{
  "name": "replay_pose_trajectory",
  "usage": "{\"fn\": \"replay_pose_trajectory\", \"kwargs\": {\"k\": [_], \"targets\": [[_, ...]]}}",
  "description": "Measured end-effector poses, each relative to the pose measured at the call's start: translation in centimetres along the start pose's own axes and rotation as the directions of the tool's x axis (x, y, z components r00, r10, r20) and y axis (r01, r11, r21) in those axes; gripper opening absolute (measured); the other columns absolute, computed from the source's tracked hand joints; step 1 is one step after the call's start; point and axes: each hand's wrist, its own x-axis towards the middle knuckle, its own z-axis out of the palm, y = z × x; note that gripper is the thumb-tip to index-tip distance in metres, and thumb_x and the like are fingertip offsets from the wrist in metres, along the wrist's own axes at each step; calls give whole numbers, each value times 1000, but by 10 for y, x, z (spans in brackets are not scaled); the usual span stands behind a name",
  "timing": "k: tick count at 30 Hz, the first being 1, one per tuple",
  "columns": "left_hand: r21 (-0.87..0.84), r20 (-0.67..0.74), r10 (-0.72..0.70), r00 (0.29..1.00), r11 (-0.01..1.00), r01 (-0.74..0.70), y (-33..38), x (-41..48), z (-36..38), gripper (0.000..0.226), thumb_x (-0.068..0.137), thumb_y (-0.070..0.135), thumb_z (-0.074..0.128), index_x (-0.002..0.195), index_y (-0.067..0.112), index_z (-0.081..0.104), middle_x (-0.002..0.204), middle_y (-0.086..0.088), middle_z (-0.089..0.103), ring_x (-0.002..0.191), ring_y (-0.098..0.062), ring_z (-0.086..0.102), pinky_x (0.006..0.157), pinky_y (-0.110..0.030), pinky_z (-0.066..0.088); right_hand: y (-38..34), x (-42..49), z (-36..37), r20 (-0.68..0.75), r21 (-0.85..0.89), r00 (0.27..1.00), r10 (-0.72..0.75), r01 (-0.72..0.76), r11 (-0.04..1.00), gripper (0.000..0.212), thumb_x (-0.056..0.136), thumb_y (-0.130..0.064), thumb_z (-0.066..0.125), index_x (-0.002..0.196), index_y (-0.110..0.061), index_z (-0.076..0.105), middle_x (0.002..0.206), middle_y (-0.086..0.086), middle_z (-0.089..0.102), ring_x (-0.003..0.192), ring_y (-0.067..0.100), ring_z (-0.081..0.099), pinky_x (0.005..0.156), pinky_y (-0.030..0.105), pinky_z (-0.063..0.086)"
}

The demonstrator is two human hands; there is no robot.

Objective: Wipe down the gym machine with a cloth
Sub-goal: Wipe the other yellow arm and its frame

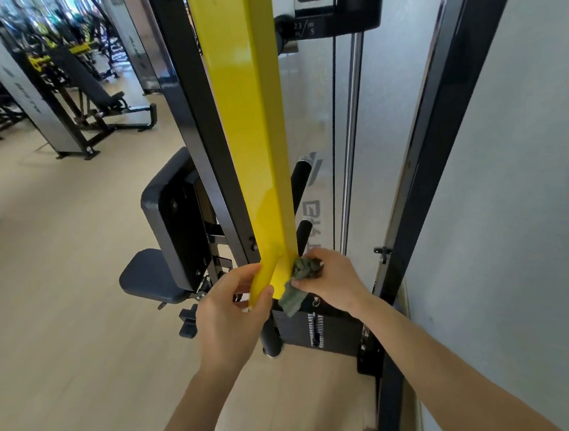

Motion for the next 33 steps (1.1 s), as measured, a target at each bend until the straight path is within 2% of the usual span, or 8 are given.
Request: {"fn": "replay_pose_trajectory", "kwargs": {"k": [4, 8, 14, 17, 20, 24, 28, 33], "targets": [[8, 33, -43, 999, 999, 43, 2, 4, 0, 35, 84, 24, 80, 113, 37, 67, 97, 21, 70, 89, -1, 67, 74, -21, 61, -38, 4, -29, -184, 86, 968, -168, 186, 979, 38, 80, -21, 83, 113, -25, 64, 110, -9, 63, 103, 5, 59, 91, 22, 52], [35, -9, 13, 1000, 999, -13, 14, 15, -1, 41, 84, 31, 80, 123, 30, 67, 105, 18, 68, 94, -5, 68, 78, -27, 63, -56, 13, -47, -389, 38, 878, -280, 319, 947, 35, 82, -12, 80, 113, -22, 65, 112, -8, 54, 102, -3, 53, 85, 6, 44], [-33, -153, 75, 985, 996, -81, 59, 47, 2, 63, 82, 35, 82, 137, 28, 53, 124, 18, 56, 104, 1, 59, 84, -20, 54, -32, 29, -34, -518, 14, 849, -103, 130, 991, 34, 84, -8, 76, 115, -18, 64, 110, -2, 61, 94, 8, 56, 90, 28, 51], [-61, -131, 41, 991, 997, -49, 65, 54, 8, 70, 84, 36, 80, 143, 24, 47, 131, 10, 60, 109, -6, 60, 87, -31, 59, -33, 31, -23, -329, 317, 944, 34, 77, 945, 37, 85, 1, 72, 107, -27, 64, 106, -4, 62, 97, 24, 68, 79, 49, 62], [-64, -117, 28, 993, 997, -36, 64, 55, 8, 70, 85, 38, 79, 145, 24, 48, 132, 6, 63, 107, -8, 62, 87, -33, 60, -31, 23, -26, -45, 471, 998, 34, -9, 882, 41, 87, 11, 61, 111, -22, 66, 106, 4, 66, 96, 28, 71, 82, 44, 62], [-69, -124, 51, 991, 996, -59, 64, 55, 8, 67, 86, 36, 79, 144, 24, 49, 129, 9, 63, 102, -4, 61, 79, -20, 56, -13, 15, -42, 219, 517, 975, -36, -84, 852, 53, 86, 14, 55, 128, -18, 61, 126, 9, 62, 106, 24, 70, 83, 34, 60], [-73, -115, 45, 992, 996, -54, 67, 54, 8, 66, 86, 34, 78, 144, 24, 49, 123, 16, 59, 95, 7, 60, 75, -11, 52, -7, 19, -49, 289, 580, 953, -93, -97, 809, 58, 86, 18, 53, 134, -14, 58, 133, 16, 56, 115, 26, 67, 90, 39, 58], [-66, -113, 44, 993, 996, -52, 67, 55, 7, 65, 87, 32, 79, 144, 22, 50, 121, 18, 58, 95, 14, 57, 69, 1, 48, -13, 19, -60, 338, 735, 935, -111, -188, 652, 43, 91, -29, 59, 130, -13, 64, 132, 15, 57, 116, 32, 61, 95, 44, 51]]}}
